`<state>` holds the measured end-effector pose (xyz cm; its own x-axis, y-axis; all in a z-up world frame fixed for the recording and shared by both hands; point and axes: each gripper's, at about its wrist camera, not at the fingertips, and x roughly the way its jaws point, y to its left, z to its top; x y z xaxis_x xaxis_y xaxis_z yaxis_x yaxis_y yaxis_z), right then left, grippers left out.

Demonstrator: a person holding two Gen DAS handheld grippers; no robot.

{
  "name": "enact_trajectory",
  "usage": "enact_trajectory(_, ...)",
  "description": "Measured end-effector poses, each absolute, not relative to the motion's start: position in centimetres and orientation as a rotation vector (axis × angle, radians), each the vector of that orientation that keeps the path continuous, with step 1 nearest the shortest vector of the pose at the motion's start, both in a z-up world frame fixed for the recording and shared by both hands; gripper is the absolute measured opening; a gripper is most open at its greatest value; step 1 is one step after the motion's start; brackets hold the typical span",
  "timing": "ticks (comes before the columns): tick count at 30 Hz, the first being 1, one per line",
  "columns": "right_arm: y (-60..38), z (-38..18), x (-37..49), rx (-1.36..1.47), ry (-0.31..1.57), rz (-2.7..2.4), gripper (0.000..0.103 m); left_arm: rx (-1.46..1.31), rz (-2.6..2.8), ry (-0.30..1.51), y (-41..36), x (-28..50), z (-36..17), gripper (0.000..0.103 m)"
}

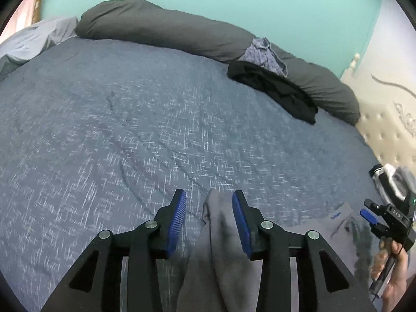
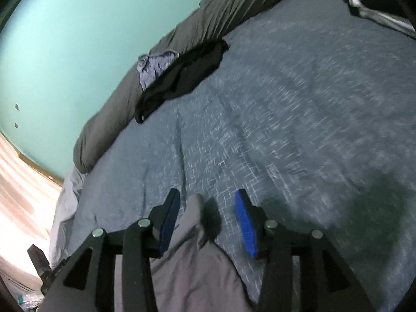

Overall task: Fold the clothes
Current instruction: 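Open both grippers and release the grey garment onto the bed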

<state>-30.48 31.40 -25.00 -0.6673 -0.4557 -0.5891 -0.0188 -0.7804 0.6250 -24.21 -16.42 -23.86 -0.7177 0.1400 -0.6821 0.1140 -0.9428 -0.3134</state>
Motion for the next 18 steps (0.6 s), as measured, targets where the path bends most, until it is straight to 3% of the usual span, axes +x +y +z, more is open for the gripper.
enact_trajectory(7, 32.2, -25.1, -25.3, 1.202, -0.888, -2.440, 0.045, -1.226, 2.822, -0.542, -16.8, -18.1, -24.1, 0.040)
enact_trajectory(18, 33.5, -26.0, -18.8, 1.283, -0.893, -2.418, 0.045, -1.307, 2.812, -0.753, -18.4, -9.7, -25.9, 0.040)
